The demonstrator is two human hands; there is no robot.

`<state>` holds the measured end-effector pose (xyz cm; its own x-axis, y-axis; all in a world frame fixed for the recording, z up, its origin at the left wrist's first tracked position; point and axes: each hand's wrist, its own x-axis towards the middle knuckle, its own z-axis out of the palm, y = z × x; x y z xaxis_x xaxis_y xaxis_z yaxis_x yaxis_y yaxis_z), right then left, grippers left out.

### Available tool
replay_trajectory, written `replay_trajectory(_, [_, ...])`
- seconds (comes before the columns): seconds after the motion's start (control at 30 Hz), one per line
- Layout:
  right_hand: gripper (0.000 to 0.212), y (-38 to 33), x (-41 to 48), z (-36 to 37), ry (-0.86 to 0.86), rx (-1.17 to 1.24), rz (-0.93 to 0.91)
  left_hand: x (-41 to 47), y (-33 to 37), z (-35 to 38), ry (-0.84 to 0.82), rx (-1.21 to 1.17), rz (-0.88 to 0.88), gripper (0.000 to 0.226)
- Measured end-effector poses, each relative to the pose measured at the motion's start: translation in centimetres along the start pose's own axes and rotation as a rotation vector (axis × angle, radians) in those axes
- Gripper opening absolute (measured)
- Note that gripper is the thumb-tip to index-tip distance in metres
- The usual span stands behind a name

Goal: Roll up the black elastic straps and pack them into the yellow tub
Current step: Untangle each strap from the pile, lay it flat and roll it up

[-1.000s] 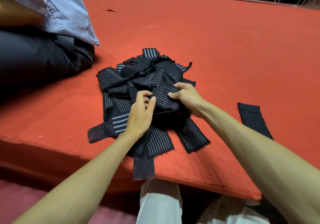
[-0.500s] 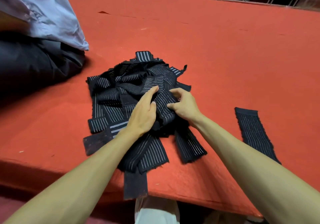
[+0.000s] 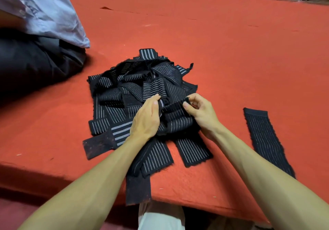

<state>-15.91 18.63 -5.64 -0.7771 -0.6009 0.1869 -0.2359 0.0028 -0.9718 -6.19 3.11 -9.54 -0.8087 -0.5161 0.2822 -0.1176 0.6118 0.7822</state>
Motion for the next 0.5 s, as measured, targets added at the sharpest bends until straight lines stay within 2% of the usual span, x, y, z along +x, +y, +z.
replay_trajectory(0.17, [0.014,-3.0,-1.6,-3.1,0.031,0.319,0.103,-0.5,1.1,-0.2,0.001,0.17,0.028,0.049])
replay_trajectory(0.23, [0.006,-4.4,-2.0,-4.1,0.025,0.369,0.101,-0.8,2.5,-0.4,0.063,0.268,0.113,0.054])
replay_trajectory(0.33, [0.003,-7.1,-2.7,-4.9,0.044,0.466,0.051,-1.6,5.6,-0.9,0.104,0.187,0.301,0.059])
replay_trajectory(0.4, [0.01,-9.0,-3.1,-5.2,0.078,0.535,0.028,-2.4,7.7,-1.3,0.006,0.114,0.445,0.054])
replay_trajectory(0.5, [0.017,-11.3,-4.0,-6.2,0.134,0.577,-0.006,-4.7,10.2,-1.7,-0.196,0.169,0.579,0.054])
